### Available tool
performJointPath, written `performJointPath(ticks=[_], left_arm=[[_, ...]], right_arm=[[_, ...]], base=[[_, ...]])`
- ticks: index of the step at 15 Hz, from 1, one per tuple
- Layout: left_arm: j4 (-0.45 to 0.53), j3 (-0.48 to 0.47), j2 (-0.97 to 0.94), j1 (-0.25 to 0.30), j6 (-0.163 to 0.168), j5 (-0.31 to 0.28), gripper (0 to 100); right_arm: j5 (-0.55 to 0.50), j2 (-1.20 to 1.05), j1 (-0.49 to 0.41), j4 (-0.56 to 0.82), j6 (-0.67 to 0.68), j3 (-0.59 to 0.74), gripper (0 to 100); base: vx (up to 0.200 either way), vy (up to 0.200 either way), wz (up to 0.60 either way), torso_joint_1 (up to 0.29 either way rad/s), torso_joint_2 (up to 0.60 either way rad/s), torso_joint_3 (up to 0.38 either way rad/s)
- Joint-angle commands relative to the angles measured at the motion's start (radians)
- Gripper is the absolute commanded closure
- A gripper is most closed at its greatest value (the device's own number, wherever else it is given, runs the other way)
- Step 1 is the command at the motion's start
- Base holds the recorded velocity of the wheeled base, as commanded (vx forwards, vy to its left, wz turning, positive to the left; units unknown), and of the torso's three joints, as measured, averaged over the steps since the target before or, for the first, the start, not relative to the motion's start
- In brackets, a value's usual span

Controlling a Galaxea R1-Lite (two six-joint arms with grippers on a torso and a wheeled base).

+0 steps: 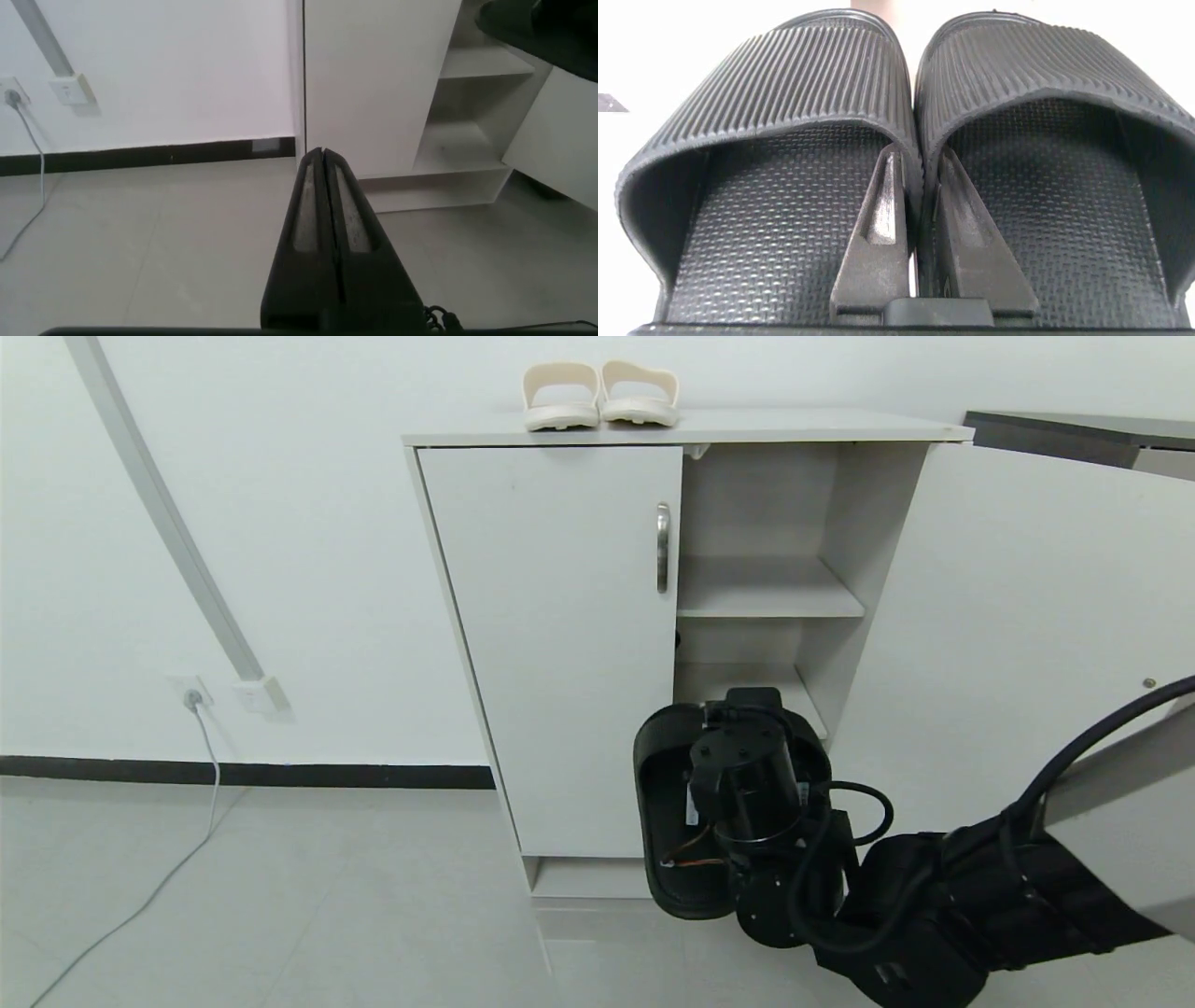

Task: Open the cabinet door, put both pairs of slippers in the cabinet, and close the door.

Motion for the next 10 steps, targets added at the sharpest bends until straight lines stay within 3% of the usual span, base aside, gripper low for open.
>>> performJointPath(ticks=[1,7,10], left_arm=[[0.0,0.0,0.005,0.0,0.0,0.0,100],[0.0,0.0,0.003,0.0,-0.002,0.0,100],[0.0,0.0,0.005,0.0,-0.002,0.0,100]], right_arm=[[-0.002,0.029,-0.007,0.0,0.007,-0.007,100],[-0.002,0.046,-0.027,-0.002,0.007,0.004,100],[0.04,0.067,-0.028,-0.014,0.036,0.013,100]], base=[[0.0,-0.2,0.0,-0.002,0.0,-0.002],[0.0,-0.2,0.0,0.005,0.0,0.0],[0.0,0.0,0.0,0.0,0.0,0.0]])
